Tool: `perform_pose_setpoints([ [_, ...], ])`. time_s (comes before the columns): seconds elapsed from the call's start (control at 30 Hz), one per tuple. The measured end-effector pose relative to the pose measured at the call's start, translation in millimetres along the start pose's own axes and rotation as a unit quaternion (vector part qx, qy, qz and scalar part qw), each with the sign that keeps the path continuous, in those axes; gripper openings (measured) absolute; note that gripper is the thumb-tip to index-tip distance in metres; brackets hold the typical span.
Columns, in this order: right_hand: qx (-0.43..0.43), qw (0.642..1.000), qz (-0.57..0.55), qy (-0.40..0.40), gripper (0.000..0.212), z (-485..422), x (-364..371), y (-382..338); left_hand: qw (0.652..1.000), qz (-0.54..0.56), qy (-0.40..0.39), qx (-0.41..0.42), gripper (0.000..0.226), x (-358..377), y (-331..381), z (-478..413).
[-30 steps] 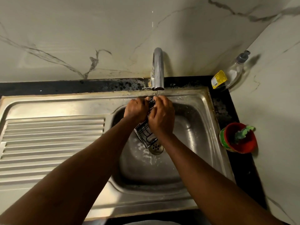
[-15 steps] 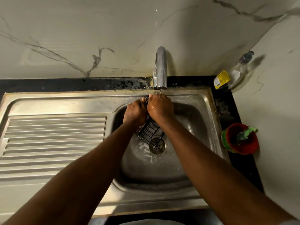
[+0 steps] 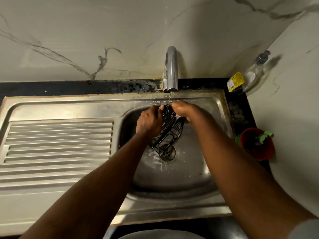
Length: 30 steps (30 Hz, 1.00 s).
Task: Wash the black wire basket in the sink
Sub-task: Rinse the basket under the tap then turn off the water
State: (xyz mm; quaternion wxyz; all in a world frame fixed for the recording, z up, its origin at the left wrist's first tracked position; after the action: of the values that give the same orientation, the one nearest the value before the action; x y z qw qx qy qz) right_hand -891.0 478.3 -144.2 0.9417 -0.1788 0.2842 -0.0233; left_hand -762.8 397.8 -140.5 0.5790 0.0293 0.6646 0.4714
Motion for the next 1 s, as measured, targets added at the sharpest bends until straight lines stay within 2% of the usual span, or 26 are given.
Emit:
perform_pose_setpoints([
  [0.1,0.073,0.984,-0.131,-0.093,0.048,-18,11,27,1.0,-0.001,-0.012,0.0,0.055,0,0,1],
  [0.2,0.07,0.947,-0.268,-0.162,0.04,-35,25,37,0.999,-0.008,-0.041,-0.012,0.065,2,-7,-8],
  [0.27,0.064,0.925,-0.349,-0.138,0.053,-38,25,42,0.997,-0.001,-0.069,-0.032,0.068,5,-9,-17],
  [0.37,0.025,0.908,-0.415,-0.048,0.07,-39,31,54,0.991,0.034,-0.102,-0.074,0.068,3,-11,-25],
  [0.43,-0.027,0.892,-0.451,-0.003,0.078,-36,39,58,0.985,0.066,-0.116,-0.106,0.072,2,-23,-30],
  [0.5,-0.077,0.898,-0.431,0.055,0.074,-38,44,67,0.98,0.089,-0.12,-0.135,0.073,5,-35,-34],
  [0.6,-0.094,0.924,-0.335,0.158,0.054,-29,48,80,0.96,0.174,-0.134,-0.171,0.066,18,-32,-30],
  [0.7,-0.097,0.92,-0.296,0.238,0.05,-13,38,79,0.958,0.18,-0.173,-0.141,0.051,25,-11,-31],
  [0.73,-0.104,0.919,-0.29,0.244,0.051,-8,33,75,0.963,0.149,-0.183,-0.13,0.047,24,-8,-34],
  [0.83,-0.104,0.923,-0.289,0.231,0.057,-2,18,73,0.98,0.066,-0.148,-0.115,0.048,8,5,-49],
  [0.9,-0.062,0.928,-0.284,0.231,0.066,-3,11,79,0.981,0.074,-0.144,-0.108,0.043,4,19,-58],
  [1.0,-0.025,0.934,-0.249,0.255,0.073,-5,-2,86,0.973,0.129,-0.183,-0.065,0.038,4,43,-60],
])
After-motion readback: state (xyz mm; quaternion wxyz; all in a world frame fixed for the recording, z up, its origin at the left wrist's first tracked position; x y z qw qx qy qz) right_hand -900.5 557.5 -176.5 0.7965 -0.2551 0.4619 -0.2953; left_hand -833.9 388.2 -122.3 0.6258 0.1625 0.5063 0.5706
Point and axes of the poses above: each hand's wrist, its own z-axis away from the middle knuckle, its own x-axis out of the palm, y = z × x, the point moved 7 cm from there along -z, towards the middle knuckle, and after that the axes turned 10 degrees about x, right-handed, at the moved point
